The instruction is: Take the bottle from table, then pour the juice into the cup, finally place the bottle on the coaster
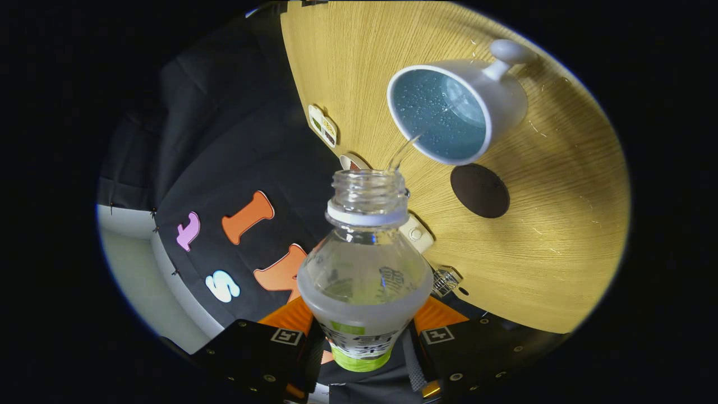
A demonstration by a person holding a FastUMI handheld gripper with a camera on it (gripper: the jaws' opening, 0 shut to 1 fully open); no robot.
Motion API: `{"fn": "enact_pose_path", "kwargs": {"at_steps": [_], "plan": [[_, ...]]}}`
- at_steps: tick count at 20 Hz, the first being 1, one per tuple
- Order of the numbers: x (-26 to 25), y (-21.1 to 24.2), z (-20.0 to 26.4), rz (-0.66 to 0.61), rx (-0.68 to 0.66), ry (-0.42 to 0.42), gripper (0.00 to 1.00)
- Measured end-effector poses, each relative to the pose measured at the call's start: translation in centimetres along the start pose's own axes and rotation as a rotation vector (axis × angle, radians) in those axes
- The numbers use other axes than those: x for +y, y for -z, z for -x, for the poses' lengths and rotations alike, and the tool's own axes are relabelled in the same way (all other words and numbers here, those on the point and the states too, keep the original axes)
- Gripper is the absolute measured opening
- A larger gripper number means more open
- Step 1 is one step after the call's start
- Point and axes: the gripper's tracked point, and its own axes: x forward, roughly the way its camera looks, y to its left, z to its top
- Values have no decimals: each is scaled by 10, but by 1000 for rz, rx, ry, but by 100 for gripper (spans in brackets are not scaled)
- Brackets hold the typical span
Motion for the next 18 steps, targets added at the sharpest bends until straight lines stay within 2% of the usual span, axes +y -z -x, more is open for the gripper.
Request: {"fn": "enact_pose_path", "kwargs": {"at_steps": [3,6,12,18], "plan": [[-7,-5,1,48,-13,18,62],[-2,-13,5,153,-40,15,62],[21,-29,13,464,-96,-15,62],[29,-31,19,876,-154,25,62]]}}
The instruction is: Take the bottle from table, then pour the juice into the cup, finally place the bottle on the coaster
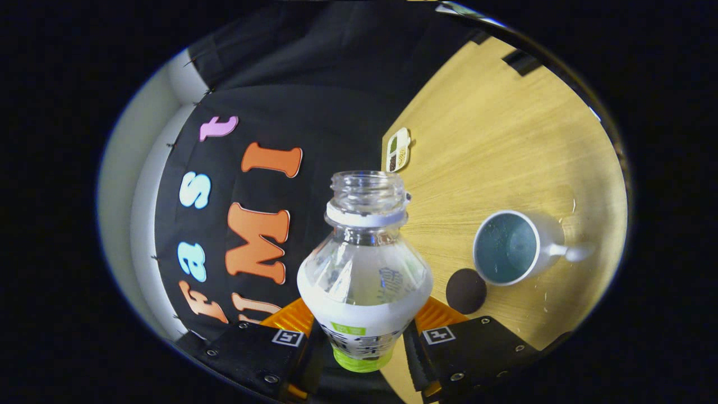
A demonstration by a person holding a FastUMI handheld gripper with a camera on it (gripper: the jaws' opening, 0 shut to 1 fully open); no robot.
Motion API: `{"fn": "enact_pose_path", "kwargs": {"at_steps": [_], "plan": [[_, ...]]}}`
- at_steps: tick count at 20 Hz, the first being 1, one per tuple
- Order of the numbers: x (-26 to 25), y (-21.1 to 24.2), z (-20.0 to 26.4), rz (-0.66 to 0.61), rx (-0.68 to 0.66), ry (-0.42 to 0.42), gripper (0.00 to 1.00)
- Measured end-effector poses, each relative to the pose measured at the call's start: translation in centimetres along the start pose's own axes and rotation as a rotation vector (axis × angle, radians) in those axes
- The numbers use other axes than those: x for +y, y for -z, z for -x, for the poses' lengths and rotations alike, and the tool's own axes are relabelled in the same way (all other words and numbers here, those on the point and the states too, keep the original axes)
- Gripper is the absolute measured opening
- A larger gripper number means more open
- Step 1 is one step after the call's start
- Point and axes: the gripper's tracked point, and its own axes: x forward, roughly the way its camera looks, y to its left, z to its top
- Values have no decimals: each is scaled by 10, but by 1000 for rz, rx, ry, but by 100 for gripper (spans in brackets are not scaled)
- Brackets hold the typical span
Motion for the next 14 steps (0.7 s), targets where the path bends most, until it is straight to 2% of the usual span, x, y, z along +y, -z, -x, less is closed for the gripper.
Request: {"fn": "enact_pose_path", "kwargs": {"at_steps": [4,7,10,14], "plan": [[4,-2,0,238,-27,10,62],[24,10,1,380,-25,-32,62],[20,12,-5,619,-73,-7,62],[36,29,-10,739,-88,-38,62]]}}
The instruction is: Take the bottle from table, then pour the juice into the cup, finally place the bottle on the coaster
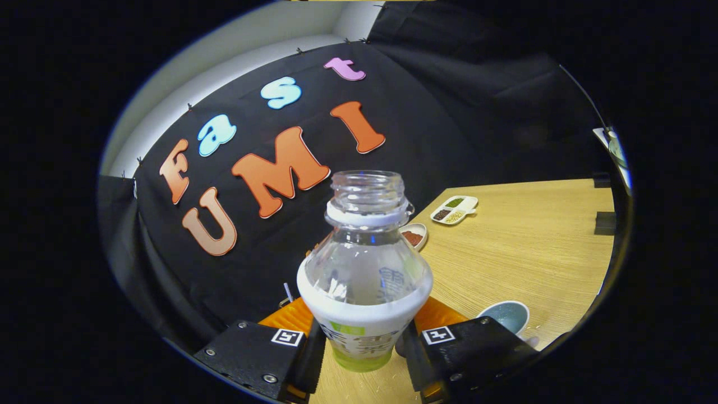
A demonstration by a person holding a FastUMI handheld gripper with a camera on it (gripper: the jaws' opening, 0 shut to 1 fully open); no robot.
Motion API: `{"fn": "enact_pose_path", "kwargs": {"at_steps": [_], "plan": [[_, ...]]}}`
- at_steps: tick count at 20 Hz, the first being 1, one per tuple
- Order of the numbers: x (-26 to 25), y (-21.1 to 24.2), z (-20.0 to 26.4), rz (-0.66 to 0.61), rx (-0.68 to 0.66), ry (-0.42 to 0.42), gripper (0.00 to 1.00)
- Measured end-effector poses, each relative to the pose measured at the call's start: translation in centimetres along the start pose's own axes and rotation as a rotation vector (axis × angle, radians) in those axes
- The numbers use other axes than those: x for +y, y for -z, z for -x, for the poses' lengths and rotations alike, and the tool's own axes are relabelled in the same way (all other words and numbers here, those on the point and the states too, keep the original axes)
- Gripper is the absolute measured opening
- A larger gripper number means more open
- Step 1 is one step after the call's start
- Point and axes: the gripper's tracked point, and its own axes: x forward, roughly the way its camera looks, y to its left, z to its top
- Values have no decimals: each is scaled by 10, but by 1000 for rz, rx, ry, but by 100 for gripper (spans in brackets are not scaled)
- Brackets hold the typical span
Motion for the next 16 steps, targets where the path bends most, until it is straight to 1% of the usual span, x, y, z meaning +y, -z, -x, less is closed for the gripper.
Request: {"fn": "enact_pose_path", "kwargs": {"at_steps": [1,2,5,7,16], "plan": [[6,-6,-7,34,-1,4,62],[5,0,-12,78,2,16,62],[-4,11,-24,212,8,88,62],[-10,13,-30,277,0,132,62],[-31,53,-71,423,13,275,62]]}}
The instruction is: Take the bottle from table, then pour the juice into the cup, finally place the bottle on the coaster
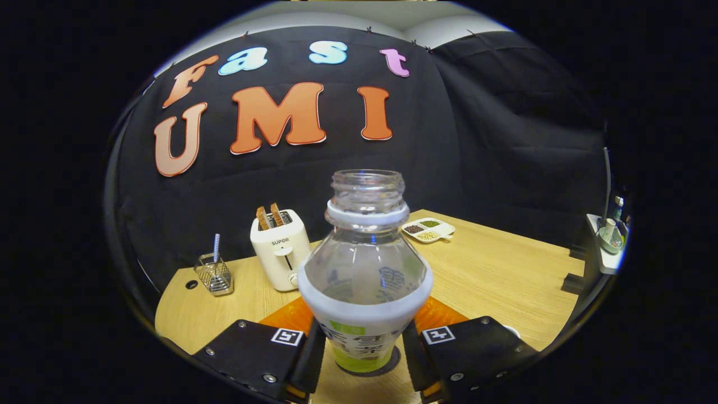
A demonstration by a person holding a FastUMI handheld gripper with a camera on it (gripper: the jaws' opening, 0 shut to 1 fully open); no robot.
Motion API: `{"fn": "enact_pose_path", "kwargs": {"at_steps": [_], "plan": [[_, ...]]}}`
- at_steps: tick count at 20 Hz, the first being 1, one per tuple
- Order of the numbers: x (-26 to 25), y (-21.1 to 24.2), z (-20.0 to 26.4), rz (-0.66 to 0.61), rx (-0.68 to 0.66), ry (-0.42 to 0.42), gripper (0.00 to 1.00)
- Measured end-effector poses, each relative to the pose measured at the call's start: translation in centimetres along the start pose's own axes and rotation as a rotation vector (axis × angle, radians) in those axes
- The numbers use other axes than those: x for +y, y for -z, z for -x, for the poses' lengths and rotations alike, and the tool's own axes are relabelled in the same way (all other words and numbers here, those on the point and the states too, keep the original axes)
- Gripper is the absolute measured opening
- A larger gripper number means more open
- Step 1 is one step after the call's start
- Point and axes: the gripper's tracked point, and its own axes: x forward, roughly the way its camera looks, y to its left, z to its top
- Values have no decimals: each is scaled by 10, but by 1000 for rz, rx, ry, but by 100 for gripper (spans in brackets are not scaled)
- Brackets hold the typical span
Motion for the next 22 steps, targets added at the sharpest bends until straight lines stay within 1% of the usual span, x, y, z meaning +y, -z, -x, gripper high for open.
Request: {"fn": "enact_pose_path", "kwargs": {"at_steps": [3,7,10,12,18,19,20,21,22], "plan": [[-1,19,-14,23,26,31,62],[1,44,-28,21,79,31,65],[-1,51,-34,28,85,47,65],[-2,50,-36,40,66,57,67],[7,56,-32,57,88,22,69],[7,57,-30,62,90,21,76],[7,57,-29,67,90,16,80],[9,55,-28,70,84,5,88],[10,52,-26,70,80,-4,91]]}}
